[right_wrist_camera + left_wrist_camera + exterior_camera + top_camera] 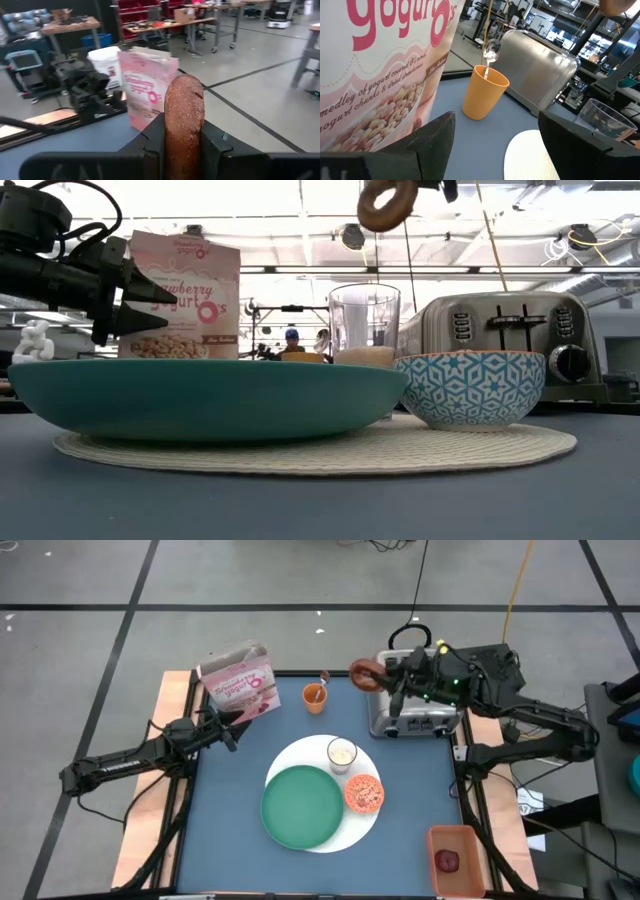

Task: Arrange a breakfast setting
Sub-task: Put the bagel from the toaster on the green plate

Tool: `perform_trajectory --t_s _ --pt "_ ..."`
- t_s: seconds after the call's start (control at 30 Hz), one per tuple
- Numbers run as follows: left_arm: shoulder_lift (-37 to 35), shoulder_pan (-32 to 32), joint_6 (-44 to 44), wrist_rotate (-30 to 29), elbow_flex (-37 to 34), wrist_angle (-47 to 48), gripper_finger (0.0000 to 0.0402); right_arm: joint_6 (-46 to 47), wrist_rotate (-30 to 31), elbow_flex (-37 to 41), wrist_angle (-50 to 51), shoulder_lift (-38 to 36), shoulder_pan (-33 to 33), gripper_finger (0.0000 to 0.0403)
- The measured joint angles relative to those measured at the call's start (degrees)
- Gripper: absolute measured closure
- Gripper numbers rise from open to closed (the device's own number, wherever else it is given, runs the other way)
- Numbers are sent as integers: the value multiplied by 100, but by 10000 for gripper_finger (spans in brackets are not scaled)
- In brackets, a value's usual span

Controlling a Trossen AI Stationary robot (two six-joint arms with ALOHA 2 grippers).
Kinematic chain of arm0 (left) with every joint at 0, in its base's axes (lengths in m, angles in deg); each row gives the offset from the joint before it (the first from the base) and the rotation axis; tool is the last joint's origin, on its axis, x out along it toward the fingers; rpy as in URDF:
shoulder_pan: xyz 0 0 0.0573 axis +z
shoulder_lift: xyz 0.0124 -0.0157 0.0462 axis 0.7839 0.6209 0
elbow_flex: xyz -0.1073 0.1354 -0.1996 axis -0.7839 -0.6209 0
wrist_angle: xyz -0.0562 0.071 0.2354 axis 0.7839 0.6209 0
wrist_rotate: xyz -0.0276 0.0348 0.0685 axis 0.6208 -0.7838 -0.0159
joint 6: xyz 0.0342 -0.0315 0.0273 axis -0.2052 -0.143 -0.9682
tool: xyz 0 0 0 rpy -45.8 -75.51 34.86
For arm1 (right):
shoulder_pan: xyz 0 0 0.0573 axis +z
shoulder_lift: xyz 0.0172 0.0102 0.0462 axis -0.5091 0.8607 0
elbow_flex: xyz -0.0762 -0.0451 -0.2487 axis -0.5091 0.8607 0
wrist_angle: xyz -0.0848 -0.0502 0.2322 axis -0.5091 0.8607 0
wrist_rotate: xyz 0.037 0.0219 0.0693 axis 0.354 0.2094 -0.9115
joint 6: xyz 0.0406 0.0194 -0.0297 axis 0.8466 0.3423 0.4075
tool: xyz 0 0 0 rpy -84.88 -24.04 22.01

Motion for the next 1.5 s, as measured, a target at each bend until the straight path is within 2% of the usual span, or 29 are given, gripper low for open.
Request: perform_trajectory --t_s 0.6,0.9,1.5 --pt "1 -2 20 0 0 0 114 -577 13 0 -278 591 1575 340" --pt "-1 1 20 0 0 2 114 -618 22 0 -451 1117 2266 340" --pt "0 0 -1 2 0 2 114 -1272 23 0 -865 2269 3158 339"
